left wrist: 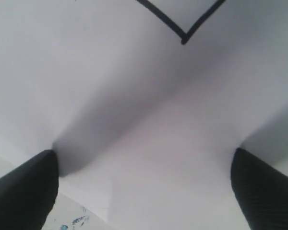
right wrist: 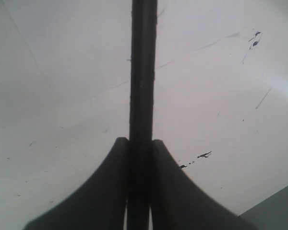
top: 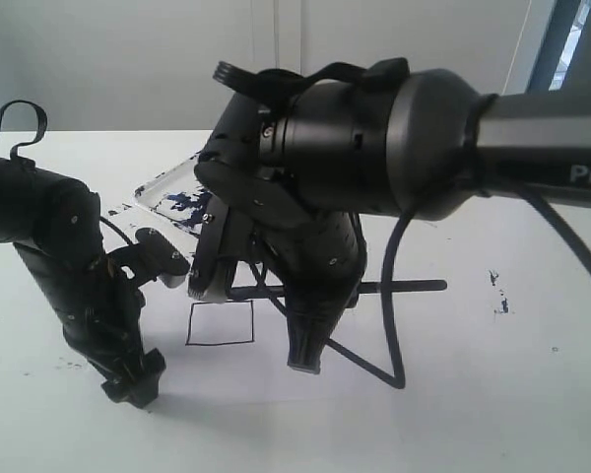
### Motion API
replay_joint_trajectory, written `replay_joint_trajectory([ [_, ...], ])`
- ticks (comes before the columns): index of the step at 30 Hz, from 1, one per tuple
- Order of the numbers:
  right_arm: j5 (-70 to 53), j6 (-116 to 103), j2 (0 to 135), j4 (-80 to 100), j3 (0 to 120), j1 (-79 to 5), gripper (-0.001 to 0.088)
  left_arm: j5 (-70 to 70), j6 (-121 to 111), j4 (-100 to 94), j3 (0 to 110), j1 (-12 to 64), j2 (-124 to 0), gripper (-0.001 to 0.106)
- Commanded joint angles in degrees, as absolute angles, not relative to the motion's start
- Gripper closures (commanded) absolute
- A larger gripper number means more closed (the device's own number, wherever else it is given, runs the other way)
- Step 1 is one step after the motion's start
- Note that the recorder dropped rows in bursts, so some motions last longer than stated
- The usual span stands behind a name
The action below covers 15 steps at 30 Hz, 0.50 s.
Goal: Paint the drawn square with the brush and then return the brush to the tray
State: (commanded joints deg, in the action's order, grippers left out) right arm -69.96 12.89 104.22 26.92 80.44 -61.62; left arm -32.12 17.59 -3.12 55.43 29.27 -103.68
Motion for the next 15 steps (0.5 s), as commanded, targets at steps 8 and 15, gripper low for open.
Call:
replay_joint_trajectory([
  [8, -69.96, 12.89, 104.22, 26.92, 80.44, -61.62, 0.0868, -35.68, 22.08, -3.01, 55.43, 29.27, -103.68, 0.007],
  [15, -69.96, 12.89, 104.11, 26.59, 80.44, -61.62, 0.0868, -37.06, 21.85, -2.60, 55.43, 29.27, -104.15, 0.007],
])
